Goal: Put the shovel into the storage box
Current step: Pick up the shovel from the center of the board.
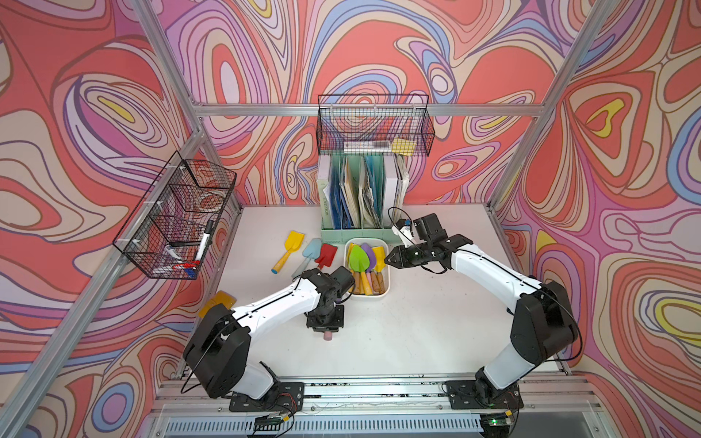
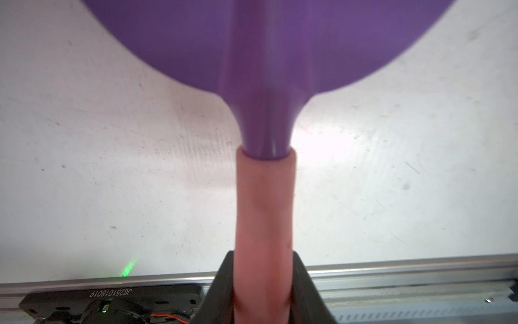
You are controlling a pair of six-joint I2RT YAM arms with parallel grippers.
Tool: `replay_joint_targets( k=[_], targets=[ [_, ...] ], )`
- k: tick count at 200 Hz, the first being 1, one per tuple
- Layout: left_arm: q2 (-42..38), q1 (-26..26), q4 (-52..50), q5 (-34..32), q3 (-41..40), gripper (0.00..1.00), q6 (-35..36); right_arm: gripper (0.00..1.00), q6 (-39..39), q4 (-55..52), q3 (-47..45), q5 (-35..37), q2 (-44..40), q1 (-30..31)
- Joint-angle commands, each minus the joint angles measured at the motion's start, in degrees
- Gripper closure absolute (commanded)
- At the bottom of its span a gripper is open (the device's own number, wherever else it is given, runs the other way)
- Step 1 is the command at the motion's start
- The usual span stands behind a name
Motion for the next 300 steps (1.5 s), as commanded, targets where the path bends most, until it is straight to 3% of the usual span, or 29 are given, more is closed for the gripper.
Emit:
replay_joint_targets(
  k=[1, 104, 233, 258, 300],
  targets=[
    [-2.56, -0.39, -5.82, -0.04, 4.08, 1.00, 2.16, 0.72, 0.95, 1.50, -0.63, -2.71, -2.35, 0.07],
    [6.11, -0.39, -1.55, 4.58, 19.75, 1.00, 8.80, 0.67, 7.40, 9.12, 0.57, -9.85, -0.79, 4.67],
    [8.07, -0.39, 0.50, 7.02, 22.39, 1.00, 9.05, 0.66, 8.29, 10.16, 0.66, -8.69, 0.88, 5.93],
    [7.87, -0.39, 0.99, 7.68, 22.30, 1.00, 8.78, 0.71, 8.42, 10.56, 0.62, -8.70, 1.41, 6.00],
    [7.47, -0.39, 1.65, 8.24, 21.77, 0.99, 8.44, 0.96, 8.81, 11.18, 0.82, -8.58, 1.57, 6.04]
  ],
)
